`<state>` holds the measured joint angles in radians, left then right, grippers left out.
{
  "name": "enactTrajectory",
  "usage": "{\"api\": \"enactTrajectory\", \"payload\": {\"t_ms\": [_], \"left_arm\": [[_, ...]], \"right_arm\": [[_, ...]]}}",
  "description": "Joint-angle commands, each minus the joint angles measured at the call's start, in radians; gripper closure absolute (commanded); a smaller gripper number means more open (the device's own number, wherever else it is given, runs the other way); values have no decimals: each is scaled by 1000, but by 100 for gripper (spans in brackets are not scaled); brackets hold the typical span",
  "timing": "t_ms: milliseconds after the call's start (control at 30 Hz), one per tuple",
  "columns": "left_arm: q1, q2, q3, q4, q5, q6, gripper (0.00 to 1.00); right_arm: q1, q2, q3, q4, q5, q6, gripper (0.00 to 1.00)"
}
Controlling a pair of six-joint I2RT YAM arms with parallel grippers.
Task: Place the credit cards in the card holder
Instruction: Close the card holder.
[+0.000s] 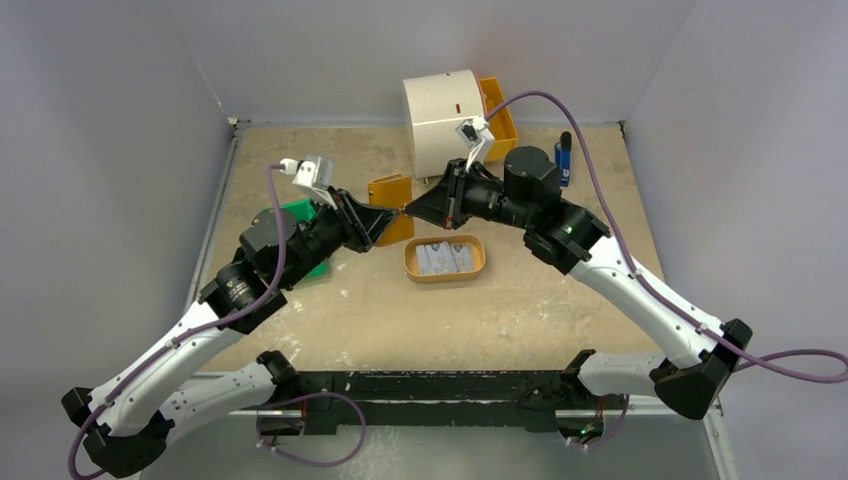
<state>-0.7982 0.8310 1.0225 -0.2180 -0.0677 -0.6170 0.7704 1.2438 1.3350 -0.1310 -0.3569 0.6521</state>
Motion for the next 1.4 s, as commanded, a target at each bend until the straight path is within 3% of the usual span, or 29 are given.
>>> {"api": "enactTrajectory", "payload": {"t_ms": [0, 700, 1367], "left_arm": [[-7, -4, 23, 142, 86, -42, 100], [-8, 21, 31, 192, 145, -80, 100], [-7, 16, 19, 262, 304, -110, 100]], "right_arm": [[10, 26, 52, -8, 34, -24, 100], [41, 81, 96, -86, 95, -33, 100], [41, 99, 112, -110, 101, -35, 100]]}}
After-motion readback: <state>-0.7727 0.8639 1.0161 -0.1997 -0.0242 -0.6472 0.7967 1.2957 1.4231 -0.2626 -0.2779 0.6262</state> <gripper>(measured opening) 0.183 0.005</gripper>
